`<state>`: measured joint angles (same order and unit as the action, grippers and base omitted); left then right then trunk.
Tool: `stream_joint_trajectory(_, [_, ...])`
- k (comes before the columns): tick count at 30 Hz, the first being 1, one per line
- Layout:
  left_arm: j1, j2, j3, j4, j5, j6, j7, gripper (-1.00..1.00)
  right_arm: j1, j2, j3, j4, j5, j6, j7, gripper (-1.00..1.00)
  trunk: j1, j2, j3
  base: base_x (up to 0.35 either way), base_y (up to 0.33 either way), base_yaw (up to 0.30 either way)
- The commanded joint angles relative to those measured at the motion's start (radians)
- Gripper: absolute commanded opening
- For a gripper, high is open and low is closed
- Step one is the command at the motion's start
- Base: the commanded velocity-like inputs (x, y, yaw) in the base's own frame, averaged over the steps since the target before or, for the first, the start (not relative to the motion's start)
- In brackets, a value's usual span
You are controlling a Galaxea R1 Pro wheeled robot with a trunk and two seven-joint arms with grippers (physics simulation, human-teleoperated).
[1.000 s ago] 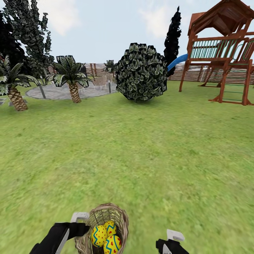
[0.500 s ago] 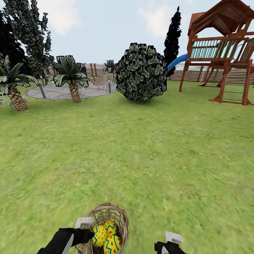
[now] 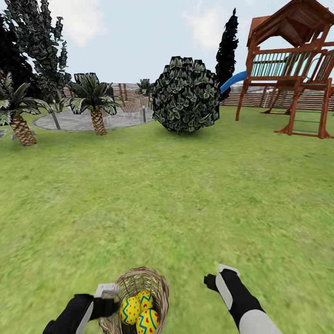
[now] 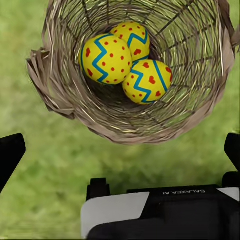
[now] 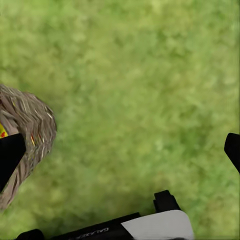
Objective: Take the three Easter eggs out of the wicker basket on the lawn in the garden, then place them on the lawn next to a single tree (choose any tree) so that all three eggs are next to the same tree and none are left in the basket.
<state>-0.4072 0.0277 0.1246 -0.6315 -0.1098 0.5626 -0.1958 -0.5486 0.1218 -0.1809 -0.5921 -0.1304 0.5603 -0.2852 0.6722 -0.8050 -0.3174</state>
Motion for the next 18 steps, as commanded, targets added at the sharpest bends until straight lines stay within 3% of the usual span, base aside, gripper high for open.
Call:
stream_joint_trajectory(1, [-0.002, 0.004, 0.005, -0.002, -0.011, 0.023, -0.006, 1.00, -0.001, 0.003, -0.004, -0.002, -0.011, 0.003, -0.008, 1.00, 0.000, -0.001, -0.001, 0.000, 0.000, 0.000])
stream_joint_trajectory(8, [-0.052, 0.050, 0.010, -0.015, -0.012, 0.056, 0.000, 1.00, -0.001, 0.009, -0.005, -0.004, -0.011, 0.007, -0.008, 1.00, 0.000, -0.001, -0.001, 0.000, 0.000, 0.000])
stream_joint_trajectory(18, [-0.077, 0.056, 0.011, -0.016, -0.010, 0.035, 0.007, 1.00, 0.000, 0.017, 0.002, -0.068, -0.011, 0.067, -0.008, 1.00, 0.000, -0.001, -0.001, 0.000, 0.000, 0.000])
